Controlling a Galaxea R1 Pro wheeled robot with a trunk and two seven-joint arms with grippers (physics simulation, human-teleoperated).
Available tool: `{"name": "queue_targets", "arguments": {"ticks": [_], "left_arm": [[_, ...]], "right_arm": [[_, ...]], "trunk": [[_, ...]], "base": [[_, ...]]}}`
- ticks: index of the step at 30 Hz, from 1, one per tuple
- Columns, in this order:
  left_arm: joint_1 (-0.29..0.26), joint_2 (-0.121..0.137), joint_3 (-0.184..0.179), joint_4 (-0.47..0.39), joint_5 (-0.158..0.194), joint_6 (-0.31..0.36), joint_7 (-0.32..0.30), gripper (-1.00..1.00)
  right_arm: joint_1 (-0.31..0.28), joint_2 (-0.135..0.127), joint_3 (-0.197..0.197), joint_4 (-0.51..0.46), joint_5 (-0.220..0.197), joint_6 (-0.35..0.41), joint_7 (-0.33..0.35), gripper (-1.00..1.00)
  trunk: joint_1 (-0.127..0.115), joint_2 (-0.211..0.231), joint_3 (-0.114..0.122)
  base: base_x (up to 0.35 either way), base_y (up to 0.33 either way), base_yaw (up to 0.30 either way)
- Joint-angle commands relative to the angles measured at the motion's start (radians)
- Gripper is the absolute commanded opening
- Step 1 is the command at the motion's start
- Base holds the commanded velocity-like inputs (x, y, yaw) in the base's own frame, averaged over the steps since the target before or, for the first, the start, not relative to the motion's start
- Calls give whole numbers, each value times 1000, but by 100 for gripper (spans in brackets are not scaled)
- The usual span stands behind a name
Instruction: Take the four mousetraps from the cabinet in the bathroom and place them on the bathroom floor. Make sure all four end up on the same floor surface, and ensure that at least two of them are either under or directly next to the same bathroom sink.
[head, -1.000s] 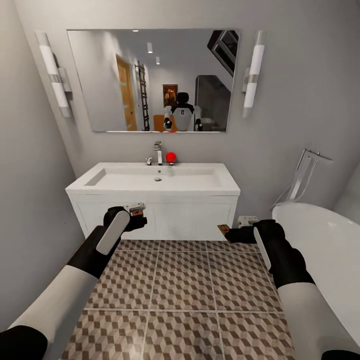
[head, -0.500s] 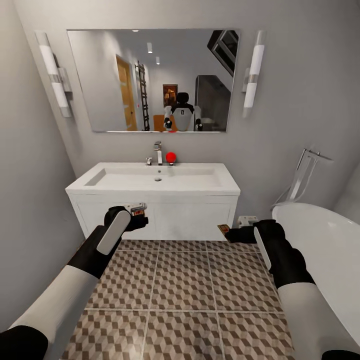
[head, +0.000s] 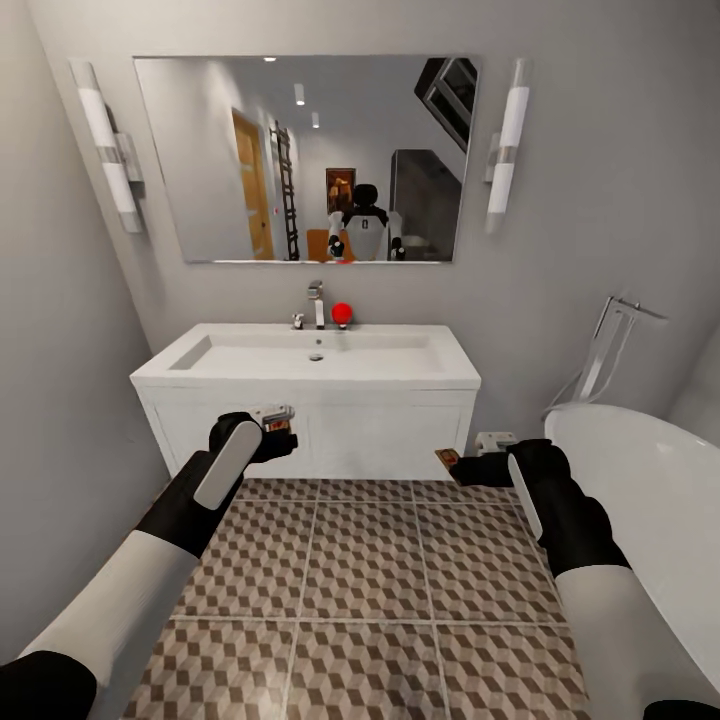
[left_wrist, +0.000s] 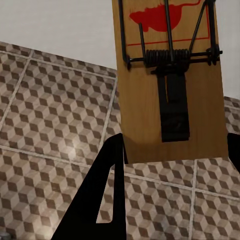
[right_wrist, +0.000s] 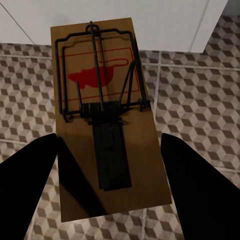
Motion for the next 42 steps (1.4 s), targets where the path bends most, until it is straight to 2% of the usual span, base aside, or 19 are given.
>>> {"name": "queue_targets", "arguments": {"ticks": [1,42], "left_arm": [[-1,1,-3,-1,8,2,11,-100],[-1,1,-4,6,9,4,13,-100]], "right_arm": [[-1,0,-1,-1,6,4,7,-100],[-1,-1,-4,13,2,4,3,-100]], "trunk": [[4,-8,-4],[161,-295,-133]], "base": [[0,0,0],[0,0,0]]}}
